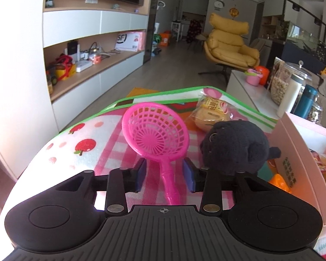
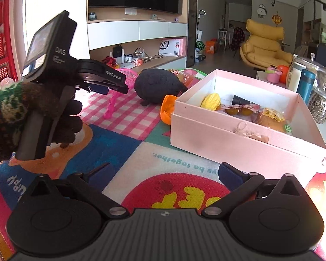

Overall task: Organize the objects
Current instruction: 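Release the quail-egg bag into the box with right tool while left tool reaches toward the pink net, then grasp the pink net handle with left tool while right tool grasps the bread bag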

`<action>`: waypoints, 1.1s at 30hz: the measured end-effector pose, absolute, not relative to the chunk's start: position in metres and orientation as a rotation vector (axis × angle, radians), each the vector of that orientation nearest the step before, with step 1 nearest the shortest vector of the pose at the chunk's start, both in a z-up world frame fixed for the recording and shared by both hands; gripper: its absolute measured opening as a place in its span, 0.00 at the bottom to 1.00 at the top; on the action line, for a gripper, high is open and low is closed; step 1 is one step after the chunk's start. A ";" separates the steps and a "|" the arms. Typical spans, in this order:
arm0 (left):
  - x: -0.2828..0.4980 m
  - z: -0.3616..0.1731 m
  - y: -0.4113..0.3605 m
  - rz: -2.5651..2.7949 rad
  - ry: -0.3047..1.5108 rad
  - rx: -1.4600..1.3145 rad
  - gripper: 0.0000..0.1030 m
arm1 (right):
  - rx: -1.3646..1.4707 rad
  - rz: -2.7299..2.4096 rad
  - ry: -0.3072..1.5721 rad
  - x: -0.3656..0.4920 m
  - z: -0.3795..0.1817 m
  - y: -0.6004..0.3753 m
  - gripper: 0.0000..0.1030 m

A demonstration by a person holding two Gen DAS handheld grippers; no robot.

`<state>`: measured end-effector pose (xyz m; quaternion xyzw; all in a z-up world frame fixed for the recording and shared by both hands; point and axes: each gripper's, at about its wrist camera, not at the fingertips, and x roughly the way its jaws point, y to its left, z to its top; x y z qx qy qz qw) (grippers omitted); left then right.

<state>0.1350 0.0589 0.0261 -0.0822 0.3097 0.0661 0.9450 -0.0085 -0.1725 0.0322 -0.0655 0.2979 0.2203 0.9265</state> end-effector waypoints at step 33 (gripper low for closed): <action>-0.022 0.008 0.082 -0.178 0.608 -0.282 0.15 | -0.132 0.355 0.868 0.211 0.137 -0.037 1.00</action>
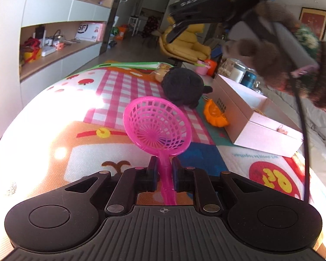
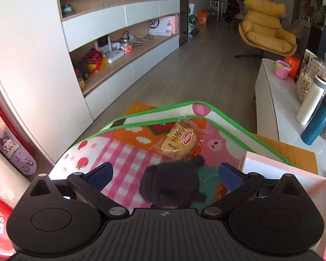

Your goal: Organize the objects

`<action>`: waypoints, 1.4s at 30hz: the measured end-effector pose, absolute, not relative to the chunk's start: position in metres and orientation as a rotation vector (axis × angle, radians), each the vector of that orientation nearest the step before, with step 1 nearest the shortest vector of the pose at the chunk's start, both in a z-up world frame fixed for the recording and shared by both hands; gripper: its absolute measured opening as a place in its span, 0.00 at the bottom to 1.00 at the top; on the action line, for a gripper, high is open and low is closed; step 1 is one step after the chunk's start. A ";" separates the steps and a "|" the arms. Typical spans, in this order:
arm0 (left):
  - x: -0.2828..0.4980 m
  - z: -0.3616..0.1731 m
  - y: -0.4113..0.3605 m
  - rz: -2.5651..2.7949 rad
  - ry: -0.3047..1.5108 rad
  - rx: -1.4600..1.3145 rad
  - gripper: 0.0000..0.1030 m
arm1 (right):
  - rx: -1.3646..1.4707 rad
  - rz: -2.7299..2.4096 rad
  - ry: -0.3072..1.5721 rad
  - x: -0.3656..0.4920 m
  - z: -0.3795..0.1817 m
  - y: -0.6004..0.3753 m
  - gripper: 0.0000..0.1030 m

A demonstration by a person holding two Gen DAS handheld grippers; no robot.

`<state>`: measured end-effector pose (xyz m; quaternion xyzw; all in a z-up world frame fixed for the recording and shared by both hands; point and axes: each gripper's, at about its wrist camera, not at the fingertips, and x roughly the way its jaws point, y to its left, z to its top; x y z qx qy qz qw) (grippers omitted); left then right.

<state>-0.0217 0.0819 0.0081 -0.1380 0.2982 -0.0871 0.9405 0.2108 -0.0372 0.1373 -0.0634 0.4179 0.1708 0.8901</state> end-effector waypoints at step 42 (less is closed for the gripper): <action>-0.051 0.019 0.063 -0.195 0.678 -0.243 0.15 | -0.123 0.551 0.993 0.000 0.106 -0.154 0.50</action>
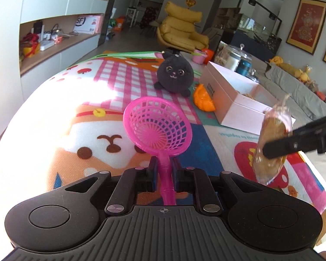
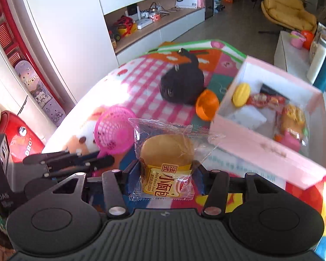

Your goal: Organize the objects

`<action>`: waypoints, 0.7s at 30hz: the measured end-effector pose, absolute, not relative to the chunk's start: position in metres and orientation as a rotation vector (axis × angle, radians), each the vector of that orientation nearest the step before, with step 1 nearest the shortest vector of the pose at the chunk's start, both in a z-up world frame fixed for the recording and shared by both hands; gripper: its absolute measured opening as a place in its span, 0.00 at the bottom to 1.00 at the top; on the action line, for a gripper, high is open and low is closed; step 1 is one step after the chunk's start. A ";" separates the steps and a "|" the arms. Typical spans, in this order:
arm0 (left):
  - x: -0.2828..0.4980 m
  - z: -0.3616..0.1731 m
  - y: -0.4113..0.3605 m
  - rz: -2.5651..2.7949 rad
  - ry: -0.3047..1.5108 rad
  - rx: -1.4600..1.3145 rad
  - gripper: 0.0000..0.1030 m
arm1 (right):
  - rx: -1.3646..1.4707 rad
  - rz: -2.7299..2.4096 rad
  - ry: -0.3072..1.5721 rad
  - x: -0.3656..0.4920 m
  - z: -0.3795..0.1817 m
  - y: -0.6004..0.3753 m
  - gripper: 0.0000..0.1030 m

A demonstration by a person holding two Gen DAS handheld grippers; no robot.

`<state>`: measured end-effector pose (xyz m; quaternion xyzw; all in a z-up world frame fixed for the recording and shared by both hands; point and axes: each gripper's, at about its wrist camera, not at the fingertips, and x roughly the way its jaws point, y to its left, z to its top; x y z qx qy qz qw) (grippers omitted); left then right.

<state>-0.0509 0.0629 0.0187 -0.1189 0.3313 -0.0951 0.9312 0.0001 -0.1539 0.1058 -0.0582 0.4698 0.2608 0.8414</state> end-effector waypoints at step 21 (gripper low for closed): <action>-0.054 0.036 0.066 -0.152 0.666 -0.267 0.15 | -0.248 0.579 0.847 -0.022 0.056 -0.158 0.93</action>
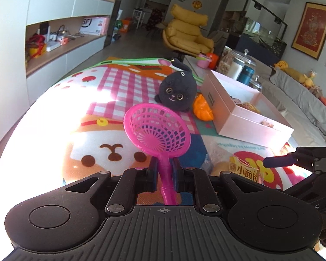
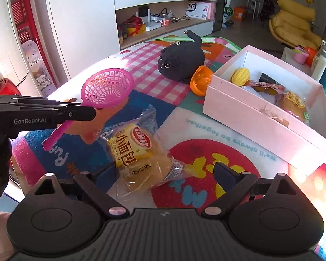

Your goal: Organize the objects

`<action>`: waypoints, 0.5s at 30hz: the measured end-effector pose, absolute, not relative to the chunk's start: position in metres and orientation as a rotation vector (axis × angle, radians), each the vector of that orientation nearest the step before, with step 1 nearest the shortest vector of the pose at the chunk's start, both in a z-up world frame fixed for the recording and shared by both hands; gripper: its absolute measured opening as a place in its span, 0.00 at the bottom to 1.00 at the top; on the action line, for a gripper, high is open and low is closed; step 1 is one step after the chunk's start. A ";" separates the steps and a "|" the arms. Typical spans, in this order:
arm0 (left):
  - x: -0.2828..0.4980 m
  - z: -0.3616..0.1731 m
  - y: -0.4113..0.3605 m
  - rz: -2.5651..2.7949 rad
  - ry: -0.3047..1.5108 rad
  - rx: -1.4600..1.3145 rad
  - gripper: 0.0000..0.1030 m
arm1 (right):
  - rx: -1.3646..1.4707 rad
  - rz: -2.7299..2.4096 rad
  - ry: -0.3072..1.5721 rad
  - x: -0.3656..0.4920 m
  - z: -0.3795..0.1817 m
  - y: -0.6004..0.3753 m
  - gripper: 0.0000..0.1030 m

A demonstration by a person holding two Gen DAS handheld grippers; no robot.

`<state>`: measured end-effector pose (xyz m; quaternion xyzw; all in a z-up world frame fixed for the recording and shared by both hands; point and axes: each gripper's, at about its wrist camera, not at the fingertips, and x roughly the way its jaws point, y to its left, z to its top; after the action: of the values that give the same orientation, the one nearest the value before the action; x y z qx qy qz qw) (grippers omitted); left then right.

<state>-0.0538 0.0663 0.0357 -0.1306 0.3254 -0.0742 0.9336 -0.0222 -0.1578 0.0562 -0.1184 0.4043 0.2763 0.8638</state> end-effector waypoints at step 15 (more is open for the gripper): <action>-0.046 0.023 0.086 -0.170 0.665 -0.316 0.15 | -0.174 0.507 0.716 0.083 0.116 -0.083 0.97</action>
<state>-0.0459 0.0857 0.0234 -0.1543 0.3244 -0.0832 0.9295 0.0829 -0.0835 0.1159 -0.0842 0.3462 0.2451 0.9017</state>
